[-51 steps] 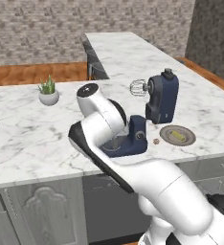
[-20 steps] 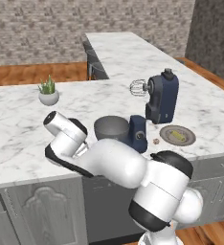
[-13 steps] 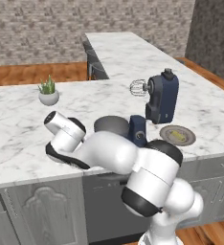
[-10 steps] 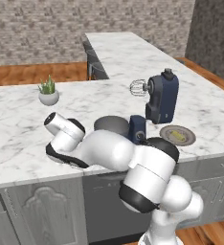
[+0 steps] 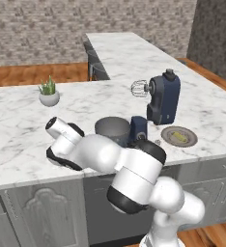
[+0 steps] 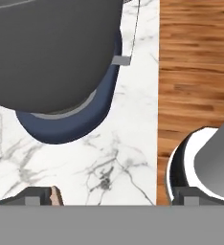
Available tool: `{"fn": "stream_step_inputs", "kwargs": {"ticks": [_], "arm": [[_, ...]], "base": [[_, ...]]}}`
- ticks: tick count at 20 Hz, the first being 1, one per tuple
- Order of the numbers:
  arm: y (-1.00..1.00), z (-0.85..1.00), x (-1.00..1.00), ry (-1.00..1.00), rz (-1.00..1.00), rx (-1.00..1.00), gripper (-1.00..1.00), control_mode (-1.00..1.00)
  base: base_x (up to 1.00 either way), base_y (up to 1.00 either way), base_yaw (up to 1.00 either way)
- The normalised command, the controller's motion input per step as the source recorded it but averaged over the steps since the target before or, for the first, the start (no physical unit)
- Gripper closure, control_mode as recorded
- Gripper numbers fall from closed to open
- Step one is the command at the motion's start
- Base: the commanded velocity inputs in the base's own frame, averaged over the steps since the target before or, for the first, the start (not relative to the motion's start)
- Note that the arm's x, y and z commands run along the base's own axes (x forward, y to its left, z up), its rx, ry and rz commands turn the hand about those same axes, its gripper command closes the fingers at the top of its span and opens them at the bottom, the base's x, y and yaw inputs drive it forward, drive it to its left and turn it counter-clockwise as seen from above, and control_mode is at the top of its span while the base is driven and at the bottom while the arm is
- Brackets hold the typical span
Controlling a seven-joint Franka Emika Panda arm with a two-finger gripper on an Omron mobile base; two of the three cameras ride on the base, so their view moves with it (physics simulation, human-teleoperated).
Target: Add butter and sugar cubes to the stand mixer bowl and then turn on the stand mixer to begin making frosting.
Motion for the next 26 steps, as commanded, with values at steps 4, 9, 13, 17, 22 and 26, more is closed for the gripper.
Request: {"fn": "stream_step_inputs", "kwargs": {"ticks": [4, 9, 13, 17, 22, 26], "arm": [[0.00, -0.18, 0.23, -0.01, 0.00, 0.00, -1.00, -1.00], [-0.01, -0.18, 0.13, -0.01, 0.00, 0.00, -1.00, -1.00], [-0.04, -0.19, 0.09, -0.01, 0.00, 0.00, -1.00, -1.00], [-0.07, -0.18, 0.12, 0.00, 0.00, 0.00, -1.00, -1.00], [-0.10, -0.21, 0.07, 0.00, 0.00, 0.00, -1.00, -1.00], [-0.02, -0.21, 0.08, 0.00, 0.00, 0.00, -1.00, -1.00]], "base": [[0.00, 0.00, 0.00], [0.00, 0.00, 0.00], [0.00, 0.00, 0.00], [0.00, 0.00, 0.00], [0.00, 0.00, 0.00], [0.00, 0.00, 0.00]]}}
